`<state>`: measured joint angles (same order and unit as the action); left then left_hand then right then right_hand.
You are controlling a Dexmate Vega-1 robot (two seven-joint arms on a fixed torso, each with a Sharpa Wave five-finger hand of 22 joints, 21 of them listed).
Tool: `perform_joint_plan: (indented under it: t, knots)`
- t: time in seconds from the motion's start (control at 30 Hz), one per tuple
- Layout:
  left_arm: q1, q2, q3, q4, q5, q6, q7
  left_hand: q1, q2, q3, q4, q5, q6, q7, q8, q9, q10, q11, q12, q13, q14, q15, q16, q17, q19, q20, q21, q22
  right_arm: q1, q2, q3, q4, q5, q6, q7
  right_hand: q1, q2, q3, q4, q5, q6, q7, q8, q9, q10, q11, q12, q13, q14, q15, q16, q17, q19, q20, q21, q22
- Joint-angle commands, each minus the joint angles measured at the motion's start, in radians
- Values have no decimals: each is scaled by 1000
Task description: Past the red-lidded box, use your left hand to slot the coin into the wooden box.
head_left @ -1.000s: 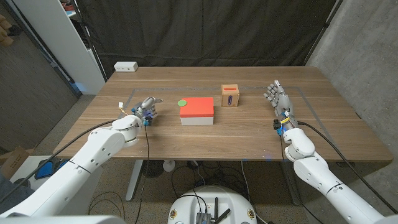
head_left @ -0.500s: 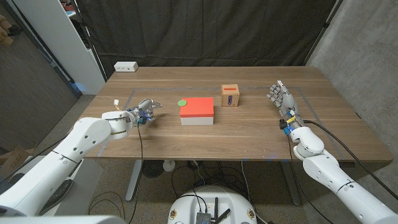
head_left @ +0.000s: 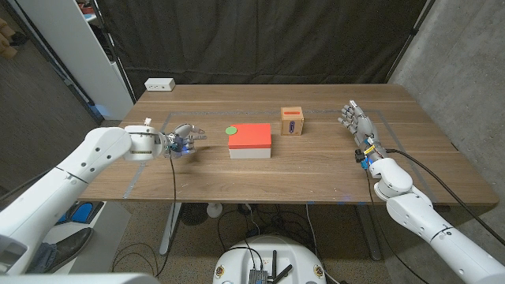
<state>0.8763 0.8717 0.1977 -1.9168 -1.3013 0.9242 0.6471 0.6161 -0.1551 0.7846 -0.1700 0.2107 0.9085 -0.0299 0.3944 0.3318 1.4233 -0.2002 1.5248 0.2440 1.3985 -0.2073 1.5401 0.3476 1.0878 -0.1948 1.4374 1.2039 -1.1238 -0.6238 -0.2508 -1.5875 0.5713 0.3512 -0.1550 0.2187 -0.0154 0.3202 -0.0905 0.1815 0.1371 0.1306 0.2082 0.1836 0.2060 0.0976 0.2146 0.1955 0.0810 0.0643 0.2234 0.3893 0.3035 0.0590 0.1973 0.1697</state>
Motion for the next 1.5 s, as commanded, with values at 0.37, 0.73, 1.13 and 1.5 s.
perform_joint_plan:
  t: [0.37,0.73,1.13,1.5]
  knots:
    - [-211,-15,144,120,7,104,-70,-9,13,6,-1,-2,-32,8,38,20,4,-4,16,0,8,-1,15,-6,17,-17,-20,14,8,2,-4,19,-14,-15,-17,2,14,-1,-10,-4,15,-3,5,3,21,0,2,3,2,0,1,1,1,1,1,6]
    - [-241,-48,169,140,37,121,-84,-7,16,9,-2,-2,-30,14,55,10,3,-4,23,8,7,-1,16,-7,20,-17,-28,14,20,6,-6,45,-11,-7,-8,2,15,-1,-12,-4,18,-4,4,3,22,1,1,3,6,-1,2,0,2,1,1,6]
    - [-299,-102,226,194,100,138,-139,-8,16,4,-3,-4,-41,24,65,-5,1,-5,24,15,10,-2,20,2,18,-17,-36,7,19,7,1,67,2,8,2,0,17,-3,-16,-5,18,-5,1,3,26,0,0,3,11,-2,3,-1,7,0,3,6]
    - [-293,-140,218,183,139,147,-113,-5,16,-3,-4,-5,-38,25,76,-17,-7,-5,14,12,6,-2,14,3,14,-17,-39,4,3,1,11,65,13,6,-2,-1,19,-4,-18,-5,21,-5,0,3,29,4,0,4,12,-2,4,-2,9,1,3,6]
